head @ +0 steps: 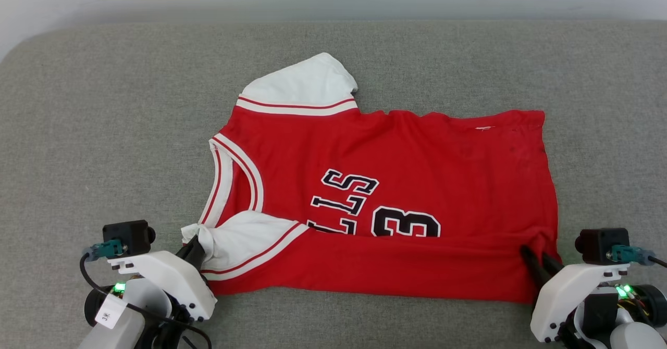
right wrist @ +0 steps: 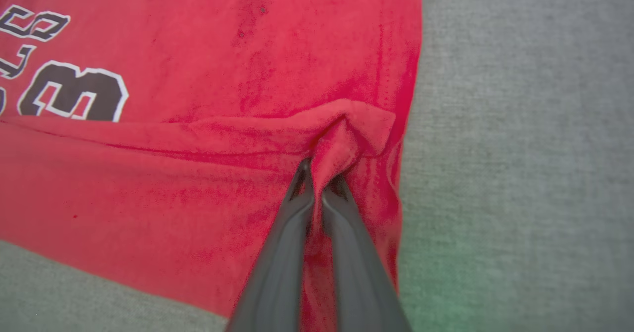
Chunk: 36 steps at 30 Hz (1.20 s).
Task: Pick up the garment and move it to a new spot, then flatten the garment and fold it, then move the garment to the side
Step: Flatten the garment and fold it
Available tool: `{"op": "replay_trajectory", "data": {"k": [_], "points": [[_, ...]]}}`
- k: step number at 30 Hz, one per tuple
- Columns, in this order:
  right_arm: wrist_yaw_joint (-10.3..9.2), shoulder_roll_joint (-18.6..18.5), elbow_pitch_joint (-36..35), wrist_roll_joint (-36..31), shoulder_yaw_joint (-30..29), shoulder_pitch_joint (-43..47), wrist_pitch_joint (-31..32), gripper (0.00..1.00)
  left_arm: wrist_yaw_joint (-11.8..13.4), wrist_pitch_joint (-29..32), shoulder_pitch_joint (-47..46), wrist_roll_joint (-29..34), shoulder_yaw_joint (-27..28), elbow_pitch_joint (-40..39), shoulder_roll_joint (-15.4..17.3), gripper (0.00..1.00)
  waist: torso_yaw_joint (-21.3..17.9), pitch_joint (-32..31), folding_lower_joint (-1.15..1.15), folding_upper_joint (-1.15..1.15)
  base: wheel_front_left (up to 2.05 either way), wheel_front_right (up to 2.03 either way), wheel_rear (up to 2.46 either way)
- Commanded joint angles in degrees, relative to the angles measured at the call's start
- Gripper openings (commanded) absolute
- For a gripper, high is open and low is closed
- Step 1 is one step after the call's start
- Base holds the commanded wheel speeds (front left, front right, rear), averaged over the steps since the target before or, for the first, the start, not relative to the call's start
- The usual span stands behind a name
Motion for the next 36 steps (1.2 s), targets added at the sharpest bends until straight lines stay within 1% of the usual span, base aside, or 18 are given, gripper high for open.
{"op": "replay_trajectory", "data": {"k": [1,2,4,5,7,10,14,17,19,23,27,30,31,32,33,36], "points": [[-0.09,0.10,0.50,0.39,0.23,-0.55,-1.15,1.00,-0.13,-0.29,-0.63,-0.08,0.00,0.36,-0.45,0.97,0.13,-0.20,-0.01,0.00,0.00,0.00,0.00],[-0.09,0.25,0.54,0.70,0.14,-0.53,-2.30,1.00,0.00,-0.59,-0.88,0.25,0.02,0.74,-0.39,1.00,0.18,-0.39,-0.01,0.00,0.00,0.00,0.00],[-0.09,0.01,-0.20,0.28,-0.06,-0.32,-5.67,1.00,0.32,-1.39,-1.27,0.43,0.38,1.24,-0.56,1.00,0.27,-1.08,-0.01,0.00,0.00,0.00,0.00],[-0.09,0.66,-0.47,0.83,-0.59,-0.12,-7.15,1.00,0.34,-1.73,-1.40,0.46,0.54,1.38,-0.57,1.00,0.31,-1.46,-0.01,0.00,0.00,0.00,0.00],[-0.07,0.82,-1.27,0.04,-1.01,0.42,-10.08,1.00,0.72,-2.17,-1.38,0.41,0.93,1.50,-0.40,1.00,0.39,-2.55,-0.01,0.00,0.00,0.00,0.00],[-0.07,1.19,-2.78,-1.02,-1.85,1.62,-13.25,1.00,1.17,-1.47,-1.35,0.31,1.11,1.25,0.44,1.00,0.41,-4.21,-0.01,0.00,0.00,0.00,0.00],[-0.07,2.38,-5.18,-1.89,-2.70,2.63,-14.88,1.00,1.56,1.23,-1.25,-0.52,1.86,0.21,2.97,1.00,-0.16,-6.18,-0.01,0.00,0.00,0.00,0.00],[-0.07,3.04,-6.73,-2.39,-2.99,3.66,-14.59,1.00,1.95,6.11,-1.00,-2.23,2.32,-1.78,5.60,1.00,-0.67,-7.47,-0.01,0.00,0.00,0.00,0.00],[-0.07,3.49,-7.61,-2.39,-3.14,4.11,-14.35,1.00,1.61,10.47,-0.69,-3.89,2.35,-3.42,7.71,1.00,-1.07,-7.96,-0.01,0.00,0.00,0.00,0.00],[-0.07,4.10,-8.71,-2.81,-3.35,5.29,-13.73,1.00,1.55,21.21,0.40,-8.44,1.92,-7.94,11.64,1.00,-1.91,-8.31,-0.01,0.00,0.00,0.00,0.00],[-0.07,4.63,-9.88,-2.77,-3.56,5.40,-13.47,1.00,3.98,29.81,1.61,-12.49,2.18,-11.57,14.76,1.00,-3.00,-7.55,-0.01,0.00,0.00,0.00,0.00],[-0.07,4.87,-10.34,-2.83,-3.48,4.64,-13.44,1.00,5.61,33.23,2.59,-14.04,1.92,-13.25,15.61,1.00,-3.94,-6.11,-0.01,0.00,0.00,0.00,0.00],[-0.07,4.94,-10.31,-2.81,-3.46,4.37,-13.49,1.00,6.10,33.64,2.63,-13.68,1.77,-13.30,16.21,1.00,-4.21,-5.55,-0.01,0.00,0.00,0.00,0.00],[-0.07,5.04,-10.26,-2.88,-3.40,4.12,-13.36,1.00,6.36,33.85,2.66,-13.98,1.72,-13.35,15.92,1.00,-4.47,-4.98,-0.01,0.00,0.00,0.00,0.00],[-0.06,5.14,-10.37,-2.88,-3.27,3.71,-13.47,1.00,6.32,33.93,2.67,-14.70,1.81,-13.32,15.12,1.00,-4.69,-4.40,-0.01,0.00,0.00,0.00,0.00],[-0.07,5.27,-10.16,-2.78,-3.21,3.14,-13.62,1.00,5.98,34.43,2.30,-15.37,1.53,-12.33,14.60,1.00,-5.34,-2.77,-0.01,0.00,0.00,0.00,0.00]]}}
